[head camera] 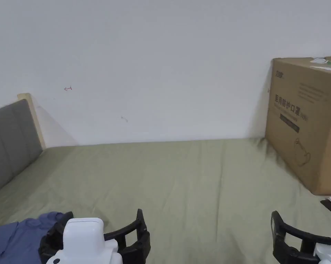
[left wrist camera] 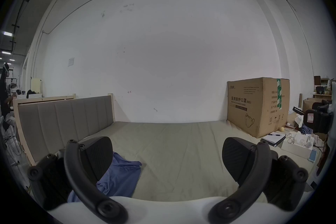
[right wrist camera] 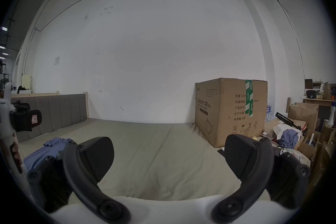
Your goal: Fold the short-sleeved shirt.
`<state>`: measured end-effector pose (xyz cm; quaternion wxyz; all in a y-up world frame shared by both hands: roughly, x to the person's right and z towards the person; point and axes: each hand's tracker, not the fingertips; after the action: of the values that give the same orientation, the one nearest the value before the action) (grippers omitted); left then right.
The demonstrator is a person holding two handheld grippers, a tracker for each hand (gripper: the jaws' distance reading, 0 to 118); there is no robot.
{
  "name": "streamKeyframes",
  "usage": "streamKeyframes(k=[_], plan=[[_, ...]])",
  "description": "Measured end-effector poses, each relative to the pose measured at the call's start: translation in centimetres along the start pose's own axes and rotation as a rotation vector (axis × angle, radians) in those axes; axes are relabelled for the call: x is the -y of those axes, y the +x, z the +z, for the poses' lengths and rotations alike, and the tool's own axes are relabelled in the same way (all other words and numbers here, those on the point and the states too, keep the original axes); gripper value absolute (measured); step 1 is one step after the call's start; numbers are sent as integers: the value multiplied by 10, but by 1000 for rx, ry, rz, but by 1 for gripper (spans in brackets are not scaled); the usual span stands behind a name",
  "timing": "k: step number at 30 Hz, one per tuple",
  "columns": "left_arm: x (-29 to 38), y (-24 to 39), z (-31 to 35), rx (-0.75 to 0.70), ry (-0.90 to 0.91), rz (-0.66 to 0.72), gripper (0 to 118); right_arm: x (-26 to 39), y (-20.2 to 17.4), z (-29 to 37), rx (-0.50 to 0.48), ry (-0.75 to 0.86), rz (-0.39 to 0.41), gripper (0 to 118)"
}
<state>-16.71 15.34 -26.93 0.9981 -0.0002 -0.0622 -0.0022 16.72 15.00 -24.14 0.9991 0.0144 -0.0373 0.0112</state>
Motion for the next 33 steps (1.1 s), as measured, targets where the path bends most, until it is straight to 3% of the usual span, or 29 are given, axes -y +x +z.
streamKeyframes(k=[22, 29, 30, 31, 33], plan=[[5, 4, -1, -13, -8, 13, 117, 3, -9, 0, -32, -5, 37, 118], [2, 4, 0, -16, -15, 10, 117, 2, -6, 0, -27, -7, 6, 118], [1, 6, 0, -22, -12, 2, 117, 3, -4, 0, -23, -5, -31, 118], [-1, 8, 1, -35, 14, -42, 117, 3, 2, -1, -10, -9, -134, 118], [-3, 25, 0, -110, 81, -323, 118, 7, 22, -5, 58, -102, -551, 118]])
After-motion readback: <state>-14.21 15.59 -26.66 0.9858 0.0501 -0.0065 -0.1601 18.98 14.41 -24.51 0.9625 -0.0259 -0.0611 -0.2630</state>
